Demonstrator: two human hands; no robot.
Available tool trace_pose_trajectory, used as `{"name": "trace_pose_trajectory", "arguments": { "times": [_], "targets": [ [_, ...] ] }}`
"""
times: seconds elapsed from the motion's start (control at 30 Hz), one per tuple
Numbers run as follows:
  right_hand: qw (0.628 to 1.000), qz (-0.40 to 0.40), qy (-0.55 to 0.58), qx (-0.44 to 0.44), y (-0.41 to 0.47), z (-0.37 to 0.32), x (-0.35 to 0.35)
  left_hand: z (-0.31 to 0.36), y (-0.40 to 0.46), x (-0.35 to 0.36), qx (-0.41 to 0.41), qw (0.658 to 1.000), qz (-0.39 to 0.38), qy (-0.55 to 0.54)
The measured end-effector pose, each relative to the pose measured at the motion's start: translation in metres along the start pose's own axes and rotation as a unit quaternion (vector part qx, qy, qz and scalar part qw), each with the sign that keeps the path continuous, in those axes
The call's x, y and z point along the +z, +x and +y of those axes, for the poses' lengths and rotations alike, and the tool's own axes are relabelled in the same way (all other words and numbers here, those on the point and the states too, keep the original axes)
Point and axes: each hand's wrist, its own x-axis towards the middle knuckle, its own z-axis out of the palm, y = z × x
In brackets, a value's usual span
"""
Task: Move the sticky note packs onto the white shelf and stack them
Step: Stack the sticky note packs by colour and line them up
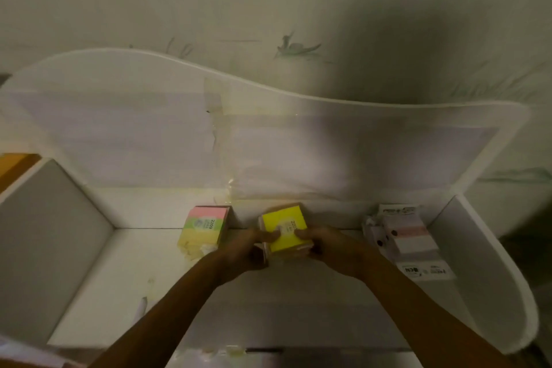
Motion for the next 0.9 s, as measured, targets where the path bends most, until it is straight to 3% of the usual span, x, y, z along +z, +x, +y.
{"name": "trace_pose_trajectory", "arguments": {
  "times": [0.27, 0.47, 0.9],
  "targets": [
    [0.995, 0.088, 0.045, 0.021, 0.017, 0.0, 0.016, 0.006, 0.012, 0.0, 0.001, 0.996, 0.064, -0.067],
    [0.99, 0.11, 0.086, 0.006, 0.027, 0.006, 0.025, 0.004, 0.02, 0.012, 0.001, 0.99, 0.108, -0.087],
    [0.976, 0.154, 0.155, 0.01, 0.041, 0.01, 0.037, -0.004, 0.029, 0.031, 0.042, 0.978, 0.117, -0.169]
  ]
}}
